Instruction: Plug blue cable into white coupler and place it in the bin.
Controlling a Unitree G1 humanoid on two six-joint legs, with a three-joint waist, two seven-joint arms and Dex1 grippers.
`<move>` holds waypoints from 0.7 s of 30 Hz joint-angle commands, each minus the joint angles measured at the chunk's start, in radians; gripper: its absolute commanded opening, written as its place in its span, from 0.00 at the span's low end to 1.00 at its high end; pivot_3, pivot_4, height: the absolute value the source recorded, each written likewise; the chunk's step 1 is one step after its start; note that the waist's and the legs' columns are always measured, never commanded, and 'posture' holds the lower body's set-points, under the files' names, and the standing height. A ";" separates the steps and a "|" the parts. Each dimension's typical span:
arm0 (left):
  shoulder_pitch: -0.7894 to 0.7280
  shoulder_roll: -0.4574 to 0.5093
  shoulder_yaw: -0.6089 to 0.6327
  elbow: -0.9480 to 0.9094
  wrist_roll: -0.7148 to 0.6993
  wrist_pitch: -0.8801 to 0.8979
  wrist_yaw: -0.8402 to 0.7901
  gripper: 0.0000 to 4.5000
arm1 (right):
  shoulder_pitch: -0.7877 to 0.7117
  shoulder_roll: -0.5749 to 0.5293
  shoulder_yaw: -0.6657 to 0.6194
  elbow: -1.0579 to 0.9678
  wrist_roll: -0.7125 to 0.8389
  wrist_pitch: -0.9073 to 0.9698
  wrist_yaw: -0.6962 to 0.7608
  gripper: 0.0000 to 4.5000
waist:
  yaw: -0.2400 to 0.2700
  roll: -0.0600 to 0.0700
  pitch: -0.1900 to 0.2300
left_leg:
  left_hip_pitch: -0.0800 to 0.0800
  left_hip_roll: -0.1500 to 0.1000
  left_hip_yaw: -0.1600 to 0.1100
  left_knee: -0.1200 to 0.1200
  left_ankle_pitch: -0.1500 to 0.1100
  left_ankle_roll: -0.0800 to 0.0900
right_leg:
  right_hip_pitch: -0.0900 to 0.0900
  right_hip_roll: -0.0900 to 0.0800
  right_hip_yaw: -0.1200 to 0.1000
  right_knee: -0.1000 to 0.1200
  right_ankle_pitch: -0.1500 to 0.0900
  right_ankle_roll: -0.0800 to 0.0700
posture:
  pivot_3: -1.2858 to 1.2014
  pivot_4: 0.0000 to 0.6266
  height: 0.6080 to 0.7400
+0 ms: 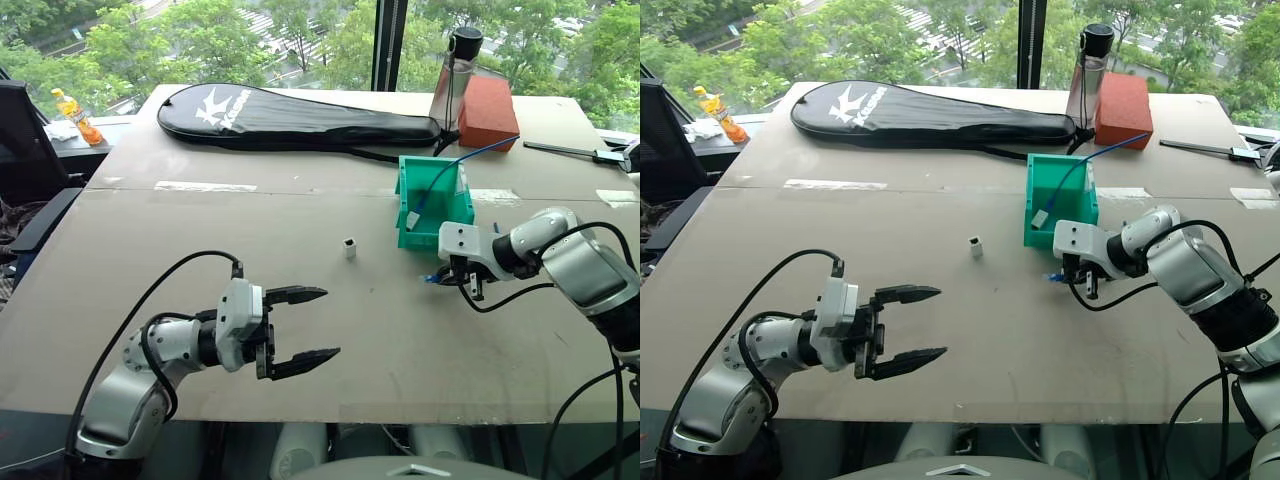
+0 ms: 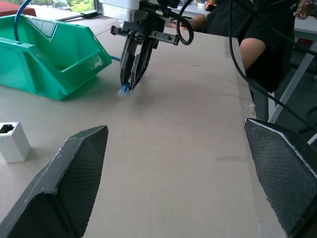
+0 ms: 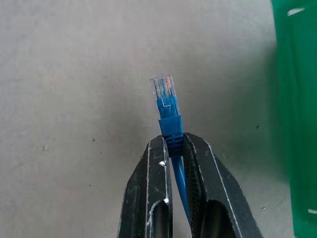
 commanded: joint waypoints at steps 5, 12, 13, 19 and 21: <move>0.021 0.005 0.024 -0.054 -0.014 -0.018 0.009 1.00 | -0.036 0.013 0.019 0.021 -0.055 -0.051 0.023 0.01 | -0.001 0.000 0.000 | 0.001 0.000 0.000 0.000 0.000 0.000 | 0.000 0.001 0.000 0.001 0.000 0.000 | 0.52 0.24 1.00; 0.032 0.002 0.021 -0.055 -0.009 -0.025 0.011 1.00 | -0.030 0.034 0.026 0.002 -0.070 0.005 0.039 0.01 | 0.000 0.000 0.000 | 0.001 0.000 0.000 0.000 0.000 0.000 | 0.000 0.000 0.000 0.001 0.000 0.000 | 0.52 0.24 1.00; 0.032 0.002 0.021 -0.054 -0.008 -0.025 0.010 1.00 | -0.030 0.035 0.027 0.000 -0.073 0.008 0.040 0.01 | 0.000 0.000 0.000 | 0.001 0.000 0.000 0.000 0.000 0.000 | 0.000 0.000 0.000 0.001 0.000 0.000 | 0.52 0.24 1.00; 0.022 -0.001 0.011 -0.043 -0.005 -0.028 0.006 1.00 | -0.021 0.041 0.023 -0.023 -0.068 0.058 0.039 0.44 | 0.000 0.000 0.000 | 0.001 0.000 0.000 0.000 0.000 0.000 | 0.000 0.000 0.000 0.001 0.000 0.000 | 0.52 0.24 1.00; 0.020 -0.001 0.008 -0.038 -0.003 -0.029 0.004 1.00 | -0.014 0.045 0.008 -0.034 -0.058 0.070 0.030 0.63 | 0.000 0.000 0.000 | 0.001 0.000 0.000 0.000 0.000 0.000 | 0.000 0.000 0.000 0.001 0.000 0.000 | 0.52 0.24 1.00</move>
